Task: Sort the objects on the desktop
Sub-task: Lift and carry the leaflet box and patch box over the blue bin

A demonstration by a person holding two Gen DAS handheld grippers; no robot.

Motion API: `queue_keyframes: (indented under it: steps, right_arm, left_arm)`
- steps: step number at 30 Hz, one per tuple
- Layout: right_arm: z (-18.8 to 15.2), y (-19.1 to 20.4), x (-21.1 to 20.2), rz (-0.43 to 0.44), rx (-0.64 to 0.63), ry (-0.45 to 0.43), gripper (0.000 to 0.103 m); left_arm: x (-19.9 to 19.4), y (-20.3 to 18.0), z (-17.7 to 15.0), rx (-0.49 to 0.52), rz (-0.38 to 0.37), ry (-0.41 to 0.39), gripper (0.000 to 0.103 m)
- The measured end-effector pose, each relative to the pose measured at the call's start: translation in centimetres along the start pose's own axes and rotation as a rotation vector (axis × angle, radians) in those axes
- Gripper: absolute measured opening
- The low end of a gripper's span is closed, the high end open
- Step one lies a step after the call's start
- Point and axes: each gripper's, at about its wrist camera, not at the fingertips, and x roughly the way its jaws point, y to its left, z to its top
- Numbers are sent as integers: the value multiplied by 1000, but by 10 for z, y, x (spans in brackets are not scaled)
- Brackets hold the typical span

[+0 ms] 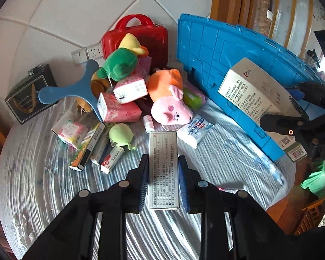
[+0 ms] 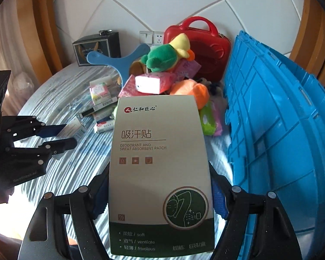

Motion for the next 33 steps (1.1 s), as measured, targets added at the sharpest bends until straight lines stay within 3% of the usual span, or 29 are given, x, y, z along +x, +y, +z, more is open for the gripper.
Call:
queue_keyframes:
  steps: [10, 24, 33]
  right_arm:
    - [29, -2, -50, 34, -52, -96, 77]
    - [52, -24, -115, 115, -105, -240, 77]
    - [53, -65, -155, 174, -81, -338, 77]
  left_arm:
    - [-57, -3, 41, -30, 101, -131, 25]
    - [-99, -34, 89, -66, 208, -199, 25]
    - [-117, -74, 118, -66, 263, -231, 25]
